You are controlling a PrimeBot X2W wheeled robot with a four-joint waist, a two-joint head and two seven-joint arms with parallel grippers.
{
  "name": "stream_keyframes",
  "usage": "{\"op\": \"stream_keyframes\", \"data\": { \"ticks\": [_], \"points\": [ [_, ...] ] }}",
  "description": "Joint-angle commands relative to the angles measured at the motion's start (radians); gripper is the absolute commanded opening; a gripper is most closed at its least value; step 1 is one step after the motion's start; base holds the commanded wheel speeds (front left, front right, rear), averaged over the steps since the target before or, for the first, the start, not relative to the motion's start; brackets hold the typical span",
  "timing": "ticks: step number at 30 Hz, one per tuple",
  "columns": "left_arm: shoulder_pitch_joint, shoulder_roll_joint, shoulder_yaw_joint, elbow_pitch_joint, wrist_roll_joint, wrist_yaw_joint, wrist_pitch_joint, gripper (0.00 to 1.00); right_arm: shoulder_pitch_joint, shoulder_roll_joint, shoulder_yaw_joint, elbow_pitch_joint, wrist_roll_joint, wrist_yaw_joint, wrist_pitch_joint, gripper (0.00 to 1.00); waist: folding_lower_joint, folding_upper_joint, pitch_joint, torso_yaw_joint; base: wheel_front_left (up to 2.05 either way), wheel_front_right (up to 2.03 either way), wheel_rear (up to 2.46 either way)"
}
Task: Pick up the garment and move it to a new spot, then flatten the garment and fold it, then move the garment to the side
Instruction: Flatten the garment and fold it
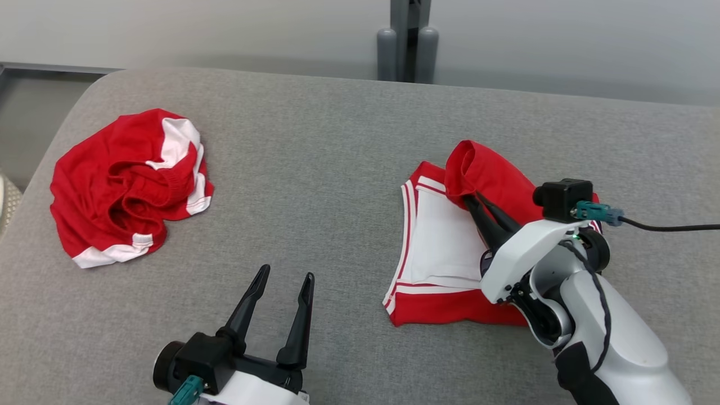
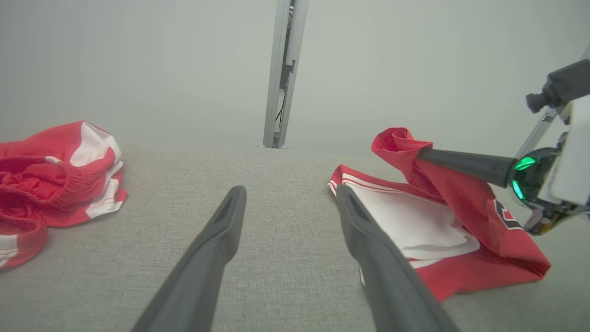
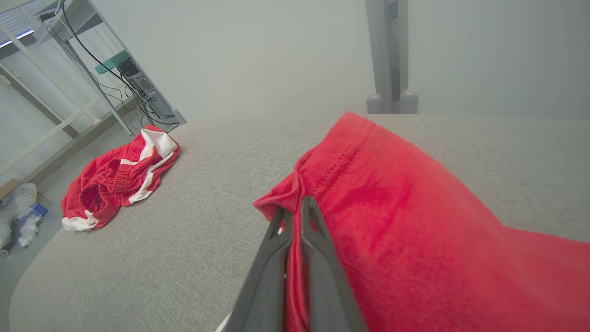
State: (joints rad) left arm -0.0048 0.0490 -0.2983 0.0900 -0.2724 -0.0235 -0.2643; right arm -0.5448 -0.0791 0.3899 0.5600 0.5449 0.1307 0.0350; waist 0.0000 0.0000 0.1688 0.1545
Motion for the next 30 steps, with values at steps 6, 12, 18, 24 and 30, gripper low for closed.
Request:
{"op": "stream_keyframes", "data": {
  "ticks": [6, 12, 18, 24, 30],
  "points": [
    [-0.027, 0.003, -0.013, 0.003, -0.021, 0.017, 0.000, 1.00, -0.009, 0.018, 0.029, 0.033, -0.023, 0.000, 0.028, 0.00, 0.0000, 0.0000, 0.009, 0.040, 0.00, 0.00, 0.00],
    [-0.032, 0.003, -0.023, -0.001, -0.034, 0.024, 0.000, 1.00, -0.015, 0.024, 0.051, 0.073, -0.030, 0.000, 0.040, 0.00, 0.0000, 0.0000, 0.016, 0.058, 0.00, 0.00, 0.00],
    [-0.039, 0.003, -0.027, 0.000, -0.039, 0.027, 0.000, 1.00, -0.020, 0.026, 0.070, 0.129, -0.030, 0.000, 0.046, 0.27, 0.0000, 0.0000, 0.020, 0.069, 0.00, 0.00, 0.00],
    [-0.026, 0.003, -0.014, 0.006, -0.045, 0.034, 0.000, 1.00, -0.031, 0.026, 0.069, 0.112, 0.043, 0.000, -0.010, 1.00, 0.0000, 0.0000, 0.005, 0.053, 0.00, 0.00, 0.00],
    [-0.019, 0.003, 0.007, 0.004, -0.047, 0.044, 0.000, 1.00, -0.037, -0.013, 0.017, 0.069, 0.027, 0.000, -0.132, 1.00, 0.0000, 0.0000, -0.025, -0.016, 0.00, 0.00, 0.00]
  ]
}}
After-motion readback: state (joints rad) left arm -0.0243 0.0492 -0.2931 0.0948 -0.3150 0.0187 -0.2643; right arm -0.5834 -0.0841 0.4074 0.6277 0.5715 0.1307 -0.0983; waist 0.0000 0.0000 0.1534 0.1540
